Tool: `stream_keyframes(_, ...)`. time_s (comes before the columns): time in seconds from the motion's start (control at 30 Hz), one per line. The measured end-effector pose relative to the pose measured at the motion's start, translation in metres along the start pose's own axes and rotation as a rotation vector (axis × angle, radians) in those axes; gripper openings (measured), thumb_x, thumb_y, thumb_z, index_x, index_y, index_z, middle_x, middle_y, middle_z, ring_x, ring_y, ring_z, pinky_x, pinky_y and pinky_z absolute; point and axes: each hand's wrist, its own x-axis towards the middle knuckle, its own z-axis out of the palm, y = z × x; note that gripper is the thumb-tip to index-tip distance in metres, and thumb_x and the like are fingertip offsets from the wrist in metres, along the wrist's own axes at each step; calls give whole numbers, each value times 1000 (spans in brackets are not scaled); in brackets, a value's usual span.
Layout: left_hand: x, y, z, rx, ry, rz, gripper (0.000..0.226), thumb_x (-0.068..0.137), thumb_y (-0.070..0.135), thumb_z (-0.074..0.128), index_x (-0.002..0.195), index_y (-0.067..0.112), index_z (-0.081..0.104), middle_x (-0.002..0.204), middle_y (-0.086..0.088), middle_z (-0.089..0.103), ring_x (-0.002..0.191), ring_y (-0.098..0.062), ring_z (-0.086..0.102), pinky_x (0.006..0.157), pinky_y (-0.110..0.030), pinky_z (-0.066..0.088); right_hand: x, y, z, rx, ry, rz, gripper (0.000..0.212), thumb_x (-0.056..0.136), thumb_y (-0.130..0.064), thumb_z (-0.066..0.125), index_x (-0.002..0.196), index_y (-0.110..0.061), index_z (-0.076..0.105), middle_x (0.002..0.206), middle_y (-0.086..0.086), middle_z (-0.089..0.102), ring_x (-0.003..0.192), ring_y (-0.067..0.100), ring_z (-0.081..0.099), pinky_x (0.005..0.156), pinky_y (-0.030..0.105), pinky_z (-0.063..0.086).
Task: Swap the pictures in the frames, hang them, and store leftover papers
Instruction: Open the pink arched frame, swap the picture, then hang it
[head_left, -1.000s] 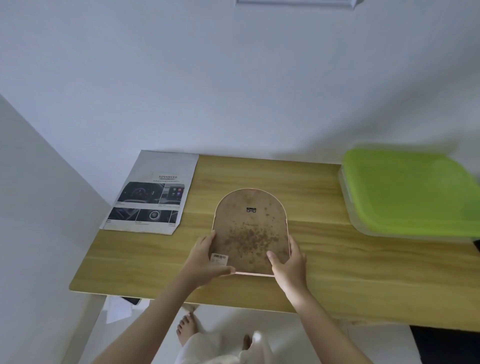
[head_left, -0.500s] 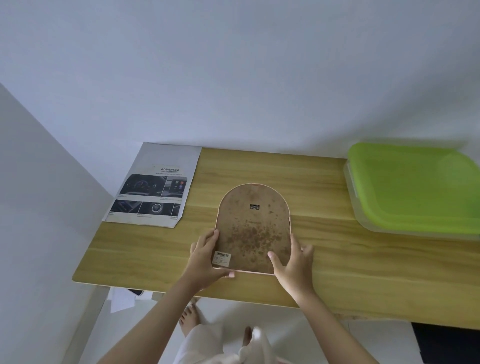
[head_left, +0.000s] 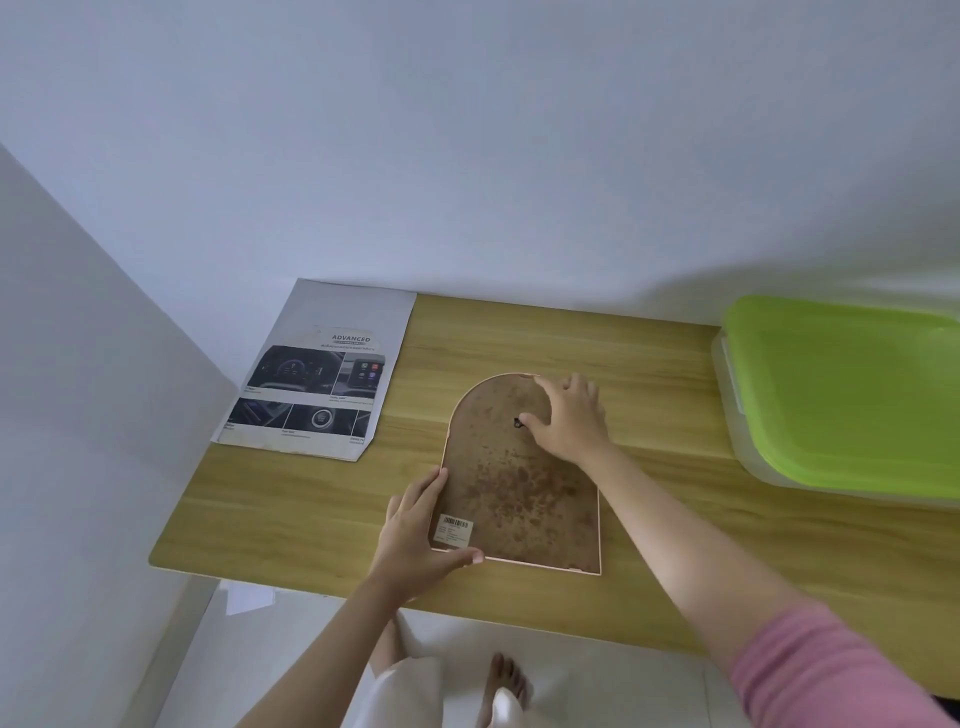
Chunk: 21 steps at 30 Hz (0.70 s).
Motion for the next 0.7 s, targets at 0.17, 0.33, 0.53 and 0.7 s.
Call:
stream_keyframes(0.17,0,-2,0,15,-11,-10,120,46,77,69,146,33,20,141,27,22,120,-7,28,102,-28,30,31,-2,-7,-64,-146,3,55,85,-52,57,133,-27,48,134,12,35,129,33,27,99,47,34)
stream_keyframes(0.33,0,-4,1,17,-9,-15,120,46,77,68,146,33,19,143,27,22,119,-6,29,102,-29,33,42,-5,-13,-59,-214,33,57,77,-55,67,124,-28,52,135,11,37,131,32,28,101,48,34)
stream_keyframes(0.53,0,-1,0,35,-9,-23,118,47,74,70,146,35,19,144,25,22,117,0,24,101,-32,36,55,-19,-26,-44,-358,120,69,70,-49,77,127,-20,51,144,14,31,137,35,21,105,46,32)
stream_keyframes(0.7,0,-1,1,54,-13,-26,118,49,75,69,146,36,14,145,25,22,116,-2,25,102,-35,38,64,-22,-36,-16,-402,121,74,64,-48,81,124,-17,51,133,7,47,124,29,43,97,40,43)
